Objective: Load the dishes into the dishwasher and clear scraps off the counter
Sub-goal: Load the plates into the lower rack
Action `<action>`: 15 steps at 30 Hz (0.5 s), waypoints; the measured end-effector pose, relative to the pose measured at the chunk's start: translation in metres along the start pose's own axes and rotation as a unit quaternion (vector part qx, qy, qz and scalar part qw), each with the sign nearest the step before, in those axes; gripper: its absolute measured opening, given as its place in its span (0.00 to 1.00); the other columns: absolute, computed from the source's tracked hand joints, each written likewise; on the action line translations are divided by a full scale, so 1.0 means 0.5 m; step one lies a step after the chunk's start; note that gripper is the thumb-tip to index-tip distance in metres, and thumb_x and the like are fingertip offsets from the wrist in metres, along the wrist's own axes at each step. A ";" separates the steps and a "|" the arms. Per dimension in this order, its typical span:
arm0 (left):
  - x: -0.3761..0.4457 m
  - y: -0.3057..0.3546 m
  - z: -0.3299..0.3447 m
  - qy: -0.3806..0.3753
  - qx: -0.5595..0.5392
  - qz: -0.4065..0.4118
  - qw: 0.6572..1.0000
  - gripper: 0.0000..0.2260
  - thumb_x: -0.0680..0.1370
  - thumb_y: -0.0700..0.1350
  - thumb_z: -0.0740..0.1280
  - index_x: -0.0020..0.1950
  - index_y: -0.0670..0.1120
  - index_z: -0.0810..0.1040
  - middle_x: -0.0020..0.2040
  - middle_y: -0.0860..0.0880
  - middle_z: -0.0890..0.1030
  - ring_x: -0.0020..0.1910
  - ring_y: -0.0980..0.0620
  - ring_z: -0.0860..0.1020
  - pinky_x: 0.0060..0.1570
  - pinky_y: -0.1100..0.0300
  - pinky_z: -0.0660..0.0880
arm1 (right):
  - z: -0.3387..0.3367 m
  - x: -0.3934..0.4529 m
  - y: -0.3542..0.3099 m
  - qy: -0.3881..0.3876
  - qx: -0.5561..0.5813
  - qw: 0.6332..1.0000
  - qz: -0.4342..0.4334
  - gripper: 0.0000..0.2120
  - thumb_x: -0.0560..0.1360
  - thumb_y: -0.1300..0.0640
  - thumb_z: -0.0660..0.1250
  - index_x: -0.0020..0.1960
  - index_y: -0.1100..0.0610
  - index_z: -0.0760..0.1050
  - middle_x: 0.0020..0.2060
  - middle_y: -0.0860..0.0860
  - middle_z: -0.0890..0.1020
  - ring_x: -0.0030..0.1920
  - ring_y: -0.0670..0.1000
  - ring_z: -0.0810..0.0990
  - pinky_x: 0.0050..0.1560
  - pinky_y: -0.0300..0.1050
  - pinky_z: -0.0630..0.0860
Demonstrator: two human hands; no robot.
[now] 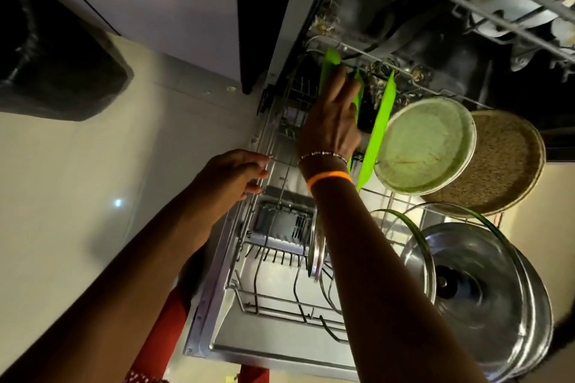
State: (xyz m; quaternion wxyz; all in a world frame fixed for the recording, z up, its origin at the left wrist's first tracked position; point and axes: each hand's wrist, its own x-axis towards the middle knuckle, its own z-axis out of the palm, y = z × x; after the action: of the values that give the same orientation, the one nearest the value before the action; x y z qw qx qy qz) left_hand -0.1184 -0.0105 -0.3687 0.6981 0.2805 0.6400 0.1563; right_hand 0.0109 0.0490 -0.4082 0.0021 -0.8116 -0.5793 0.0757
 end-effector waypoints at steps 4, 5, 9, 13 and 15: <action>0.007 -0.010 -0.014 -0.010 0.001 -0.011 1.000 0.09 0.80 0.40 0.58 0.51 0.52 0.76 0.45 0.55 0.79 0.43 0.57 0.77 0.40 0.64 0.69 | 0.039 0.028 -0.022 -0.048 -0.017 0.999 -0.008 0.33 0.78 0.62 0.58 0.76 0.49 0.44 0.72 0.58 0.59 0.58 0.58 0.74 0.37 0.46 0.66; 0.009 -0.011 -0.018 -0.011 -0.001 -0.015 1.000 0.09 0.80 0.40 0.58 0.52 0.51 0.75 0.46 0.55 0.79 0.43 0.57 0.77 0.40 0.64 0.69 | 0.044 0.028 -0.028 -0.077 -0.021 0.997 -0.021 0.34 0.78 0.61 0.57 0.76 0.46 0.43 0.72 0.57 0.59 0.58 0.58 0.74 0.39 0.47 0.68; 0.011 -0.008 -0.027 -0.003 0.004 -0.021 1.000 0.11 0.80 0.39 0.58 0.46 0.53 0.75 0.45 0.54 0.79 0.44 0.55 0.77 0.42 0.63 0.69 | 0.058 0.020 -0.011 -0.194 0.022 0.981 -0.019 0.30 0.80 0.53 0.56 0.74 0.39 0.42 0.70 0.58 0.61 0.58 0.61 0.76 0.49 0.53 0.74; 0.015 -0.003 -0.030 0.000 0.024 -0.017 1.000 0.12 0.80 0.39 0.57 0.46 0.54 0.75 0.45 0.54 0.79 0.44 0.55 0.77 0.42 0.63 0.69 | 0.064 0.027 -0.002 -0.215 0.041 0.975 -0.025 0.31 0.80 0.52 0.54 0.75 0.41 0.39 0.69 0.61 0.62 0.60 0.62 0.75 0.53 0.56 0.74; 0.017 -0.002 -0.030 0.001 0.024 -0.013 1.000 0.11 0.80 0.39 0.57 0.47 0.53 0.75 0.45 0.54 0.78 0.44 0.56 0.77 0.42 0.64 0.69 | 0.064 0.023 -0.009 -0.214 0.055 0.975 -0.022 0.33 0.79 0.50 0.57 0.74 0.41 0.38 0.70 0.62 0.61 0.61 0.63 0.74 0.53 0.58 0.74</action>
State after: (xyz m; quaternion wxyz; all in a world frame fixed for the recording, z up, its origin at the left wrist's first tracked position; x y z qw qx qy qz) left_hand -0.1323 -0.0034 -0.3762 0.6925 0.2890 0.6478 0.1316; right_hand 0.0064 0.0587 -0.4410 -0.0757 -0.7623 -0.5792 0.2787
